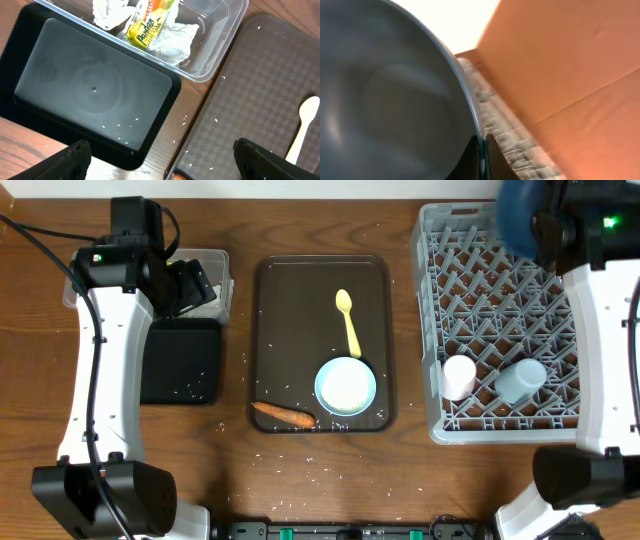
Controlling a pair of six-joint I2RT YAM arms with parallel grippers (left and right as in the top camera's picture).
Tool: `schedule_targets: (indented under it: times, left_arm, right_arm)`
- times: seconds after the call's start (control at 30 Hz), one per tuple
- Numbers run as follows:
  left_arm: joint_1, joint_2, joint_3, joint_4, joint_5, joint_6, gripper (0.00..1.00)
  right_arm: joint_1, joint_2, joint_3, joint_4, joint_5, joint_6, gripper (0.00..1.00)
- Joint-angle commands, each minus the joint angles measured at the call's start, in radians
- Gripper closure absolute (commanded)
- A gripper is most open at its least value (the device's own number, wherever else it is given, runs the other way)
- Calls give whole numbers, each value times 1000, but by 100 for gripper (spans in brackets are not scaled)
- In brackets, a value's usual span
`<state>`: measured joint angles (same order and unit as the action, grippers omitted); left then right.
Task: Sort waste into correct bins and load items into the dishwasher rack
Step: 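Stand the blue plate upright at the back of the rack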
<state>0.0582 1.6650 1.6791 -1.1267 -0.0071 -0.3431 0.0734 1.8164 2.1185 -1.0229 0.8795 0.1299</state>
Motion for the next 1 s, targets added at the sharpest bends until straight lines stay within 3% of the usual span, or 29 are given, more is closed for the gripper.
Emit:
schedule_targets:
  times: [0.0, 0.43, 0.97]
  left_arm:
    - [2, -5, 5, -5, -12, 1, 6]
    - [2, -5, 5, -5, -12, 1, 5]
    - [2, -5, 5, -5, -12, 1, 5]
  right_arm:
    - [-39, 34, -1, 25, 156, -212, 99]
    - [-174, 174, -1, 287, 159, -690, 99]
    - [-212, 373, -1, 653, 160, -1069, 99]
